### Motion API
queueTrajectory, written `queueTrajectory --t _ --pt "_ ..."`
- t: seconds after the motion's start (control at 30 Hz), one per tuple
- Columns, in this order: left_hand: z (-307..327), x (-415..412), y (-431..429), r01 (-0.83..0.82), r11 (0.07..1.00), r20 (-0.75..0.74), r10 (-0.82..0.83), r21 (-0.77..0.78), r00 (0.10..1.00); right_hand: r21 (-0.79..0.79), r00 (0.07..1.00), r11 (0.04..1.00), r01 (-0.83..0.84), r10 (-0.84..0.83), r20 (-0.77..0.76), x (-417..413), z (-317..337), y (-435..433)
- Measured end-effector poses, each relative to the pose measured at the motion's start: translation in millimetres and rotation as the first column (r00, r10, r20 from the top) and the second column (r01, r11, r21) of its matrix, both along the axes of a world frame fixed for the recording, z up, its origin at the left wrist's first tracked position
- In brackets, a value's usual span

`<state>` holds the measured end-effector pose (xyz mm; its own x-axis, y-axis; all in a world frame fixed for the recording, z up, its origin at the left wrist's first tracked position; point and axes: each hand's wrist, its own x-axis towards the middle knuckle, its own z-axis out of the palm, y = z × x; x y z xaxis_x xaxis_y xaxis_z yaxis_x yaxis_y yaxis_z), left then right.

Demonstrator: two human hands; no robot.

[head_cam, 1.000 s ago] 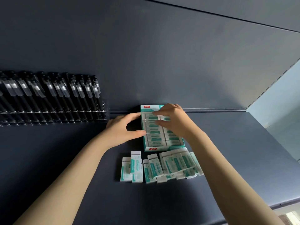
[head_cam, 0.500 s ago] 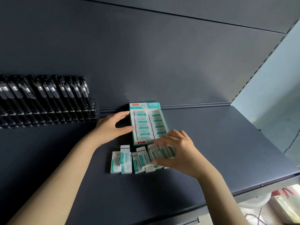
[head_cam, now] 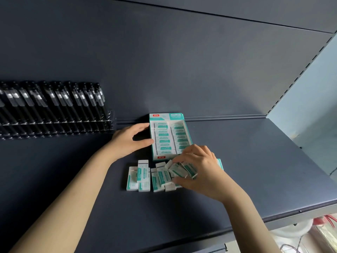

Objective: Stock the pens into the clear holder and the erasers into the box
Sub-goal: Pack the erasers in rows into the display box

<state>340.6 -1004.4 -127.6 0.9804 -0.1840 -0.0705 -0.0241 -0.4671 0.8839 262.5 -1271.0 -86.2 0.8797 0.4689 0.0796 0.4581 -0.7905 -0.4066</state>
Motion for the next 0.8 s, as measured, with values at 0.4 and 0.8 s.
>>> queueTrajectory --t 0.4,0.8 --pt "0.1 1.4 2.3 0.017 1.0 0.021 -0.018 0.022 1.0 0.378 0.979 0.903 0.203 -0.181 -0.095 81.3 16.5 -3.3" --pt "-2.4 4.6 4.4 0.003 0.997 0.059 -0.008 0.081 0.998 0.107 0.985 0.98 0.168 -0.163 -0.056 157.4 18.8 17.7"
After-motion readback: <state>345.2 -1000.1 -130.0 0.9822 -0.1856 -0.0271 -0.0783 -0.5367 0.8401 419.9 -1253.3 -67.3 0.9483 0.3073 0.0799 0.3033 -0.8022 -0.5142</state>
